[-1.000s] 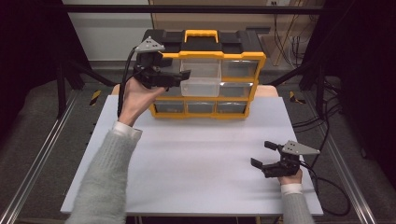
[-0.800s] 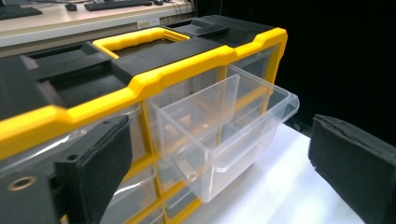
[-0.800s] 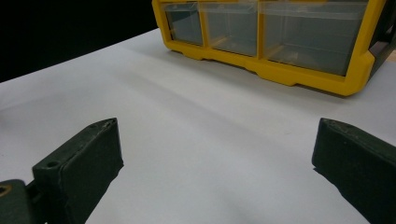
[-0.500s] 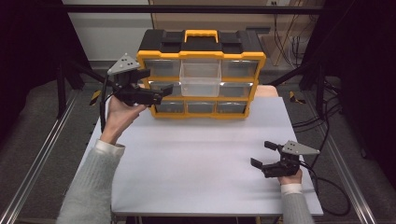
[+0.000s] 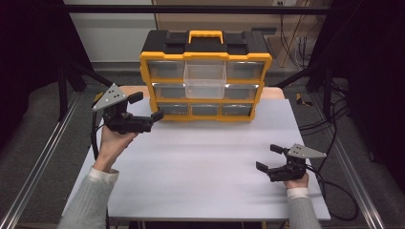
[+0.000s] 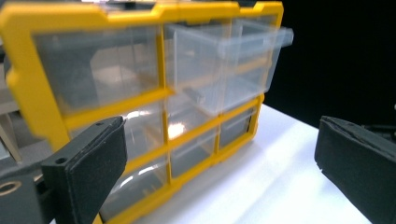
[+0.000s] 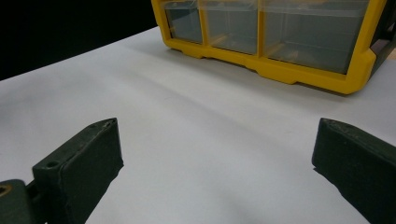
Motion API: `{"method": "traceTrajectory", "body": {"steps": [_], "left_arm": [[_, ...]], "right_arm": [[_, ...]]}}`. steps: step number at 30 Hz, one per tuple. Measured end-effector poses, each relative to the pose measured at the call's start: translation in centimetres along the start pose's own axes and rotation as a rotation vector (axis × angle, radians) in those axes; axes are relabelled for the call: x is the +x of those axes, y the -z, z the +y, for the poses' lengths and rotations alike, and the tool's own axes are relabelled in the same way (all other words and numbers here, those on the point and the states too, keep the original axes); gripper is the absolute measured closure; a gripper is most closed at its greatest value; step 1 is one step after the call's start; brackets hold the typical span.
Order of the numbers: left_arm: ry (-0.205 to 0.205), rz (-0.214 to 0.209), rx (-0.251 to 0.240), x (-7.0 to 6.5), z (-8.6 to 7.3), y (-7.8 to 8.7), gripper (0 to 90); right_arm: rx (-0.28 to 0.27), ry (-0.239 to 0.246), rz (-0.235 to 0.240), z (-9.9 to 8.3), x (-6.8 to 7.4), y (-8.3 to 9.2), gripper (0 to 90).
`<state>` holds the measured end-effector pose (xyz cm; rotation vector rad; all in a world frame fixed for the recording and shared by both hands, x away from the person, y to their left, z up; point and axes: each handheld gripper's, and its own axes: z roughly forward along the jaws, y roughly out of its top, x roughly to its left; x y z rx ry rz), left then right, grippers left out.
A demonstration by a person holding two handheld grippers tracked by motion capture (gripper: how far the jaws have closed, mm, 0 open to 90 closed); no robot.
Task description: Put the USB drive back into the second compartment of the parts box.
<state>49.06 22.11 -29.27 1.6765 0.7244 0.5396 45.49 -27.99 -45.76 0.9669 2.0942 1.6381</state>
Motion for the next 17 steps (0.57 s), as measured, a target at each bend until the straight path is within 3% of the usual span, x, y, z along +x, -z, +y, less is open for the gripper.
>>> {"method": "traceTrajectory", "body": {"steps": [5,9,17], "left_arm": [[0.021,-0.007,0.003,0.3,-2.7,0.6,2.3],[0.014,0.001,0.029,0.3,-5.2,0.9,2.3],[0.051,0.008,0.046,0.7,-9.0,1.5,2.4]], "right_arm": [[0.003,-0.001,-0.002,0.0,0.0,0.0,2.0],[0.002,0.001,-0.003,0.0,0.0,0.0,2.0],[0.005,0.002,-0.007,-0.1,0.0,-0.1,2.0]]}}
